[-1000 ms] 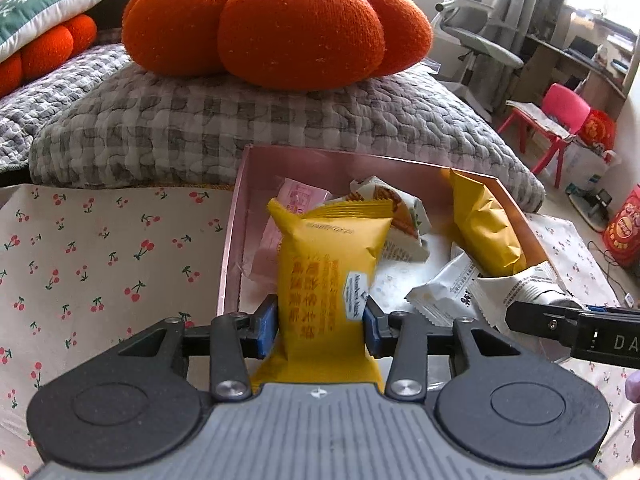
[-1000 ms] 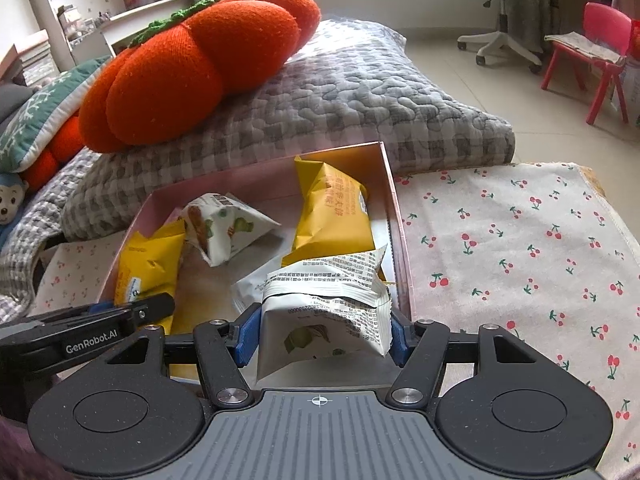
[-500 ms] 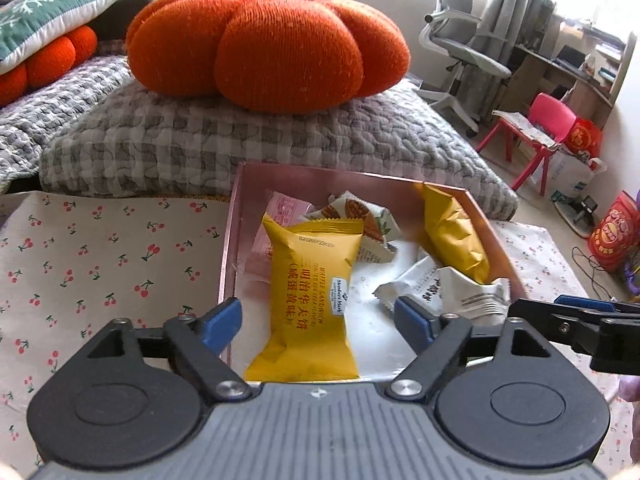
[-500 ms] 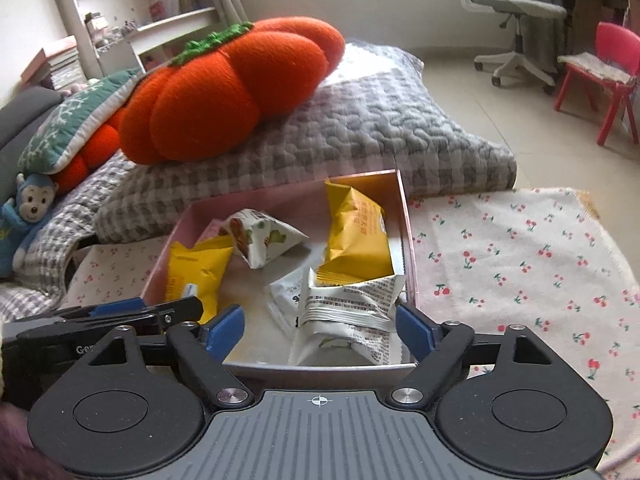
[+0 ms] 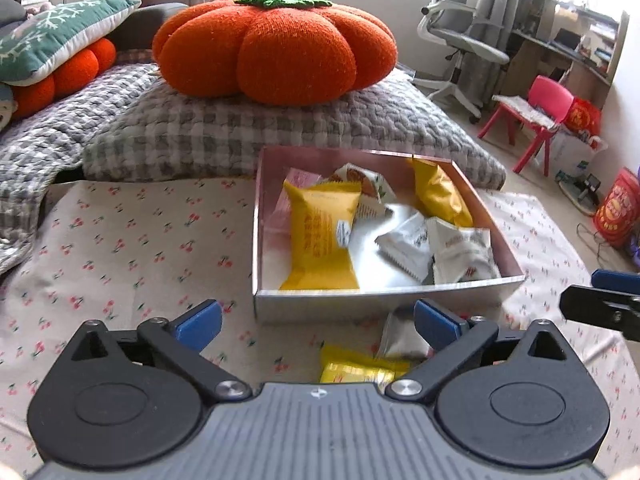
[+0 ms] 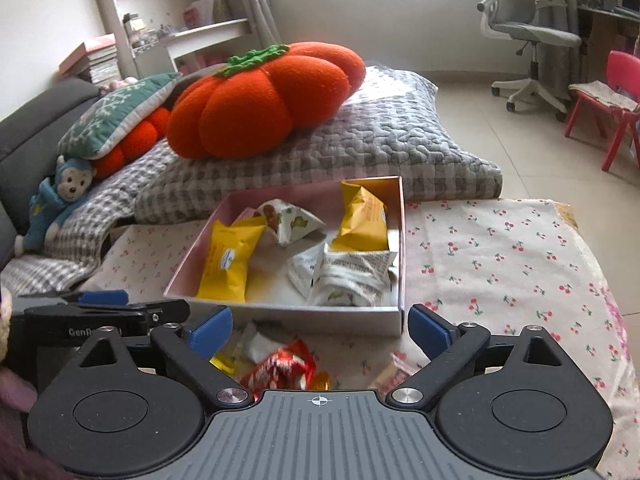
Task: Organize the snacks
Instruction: 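Open both tools to drop the packets in the box and withdraw, then grasp the gold bar with the left tool while the right grasps the red packet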
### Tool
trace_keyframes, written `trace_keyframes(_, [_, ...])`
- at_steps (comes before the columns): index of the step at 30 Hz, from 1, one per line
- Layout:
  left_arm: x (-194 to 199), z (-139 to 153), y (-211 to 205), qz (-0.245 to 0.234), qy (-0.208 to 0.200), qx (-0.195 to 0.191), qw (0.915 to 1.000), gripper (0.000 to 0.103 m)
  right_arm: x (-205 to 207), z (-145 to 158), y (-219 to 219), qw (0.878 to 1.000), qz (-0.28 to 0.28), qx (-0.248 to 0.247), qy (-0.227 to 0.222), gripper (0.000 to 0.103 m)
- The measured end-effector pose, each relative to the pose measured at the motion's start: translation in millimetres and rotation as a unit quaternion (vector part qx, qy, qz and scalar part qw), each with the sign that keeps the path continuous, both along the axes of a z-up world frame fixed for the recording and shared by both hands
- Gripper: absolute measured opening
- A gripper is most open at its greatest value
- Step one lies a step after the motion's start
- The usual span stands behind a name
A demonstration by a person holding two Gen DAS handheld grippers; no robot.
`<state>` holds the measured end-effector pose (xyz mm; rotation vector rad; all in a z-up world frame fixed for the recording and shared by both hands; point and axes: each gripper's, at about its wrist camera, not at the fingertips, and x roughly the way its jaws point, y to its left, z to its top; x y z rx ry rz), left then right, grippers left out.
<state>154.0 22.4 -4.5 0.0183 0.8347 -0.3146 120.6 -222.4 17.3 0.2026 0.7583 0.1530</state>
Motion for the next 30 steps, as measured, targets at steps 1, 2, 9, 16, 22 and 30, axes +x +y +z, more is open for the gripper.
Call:
trace_keyframes(1, [-4,0,0,-0.001,0.000,0.004,1.0000,0.102,-5,0,0,1.000,0.004,-0.004,-0.002,0.097])
trace_keyframes(2, [-8,0,1,-0.002,0.000,0.006,1.0000,0.102,-9,0,0,1.000,0.008,-0.007,-0.004,0.097])
trace_keyframes(9, [-32,-4,7,-0.010,-0.001,0.009,0.9999,0.102,-36,-9,5,0.999,0.037,-0.030,-0.019,0.098])
trace_keyframes(16, [-52,-20,17,-0.052,0.020,-0.031,0.9980,0.101,-56,-32,14,0.998,0.042,-0.044,-0.026,0.098])
trace_keyframes(22, [-72,-33,26,-0.081,0.009,-0.018,0.9965,0.100,-67,-42,28,0.996,0.072,-0.047,-0.023,0.098])
trace_keyframes(30, [-86,-46,52,-0.078,0.003,-0.026,0.9966,0.096,-81,-59,37,0.992,0.086,-0.082,-0.039,0.098])
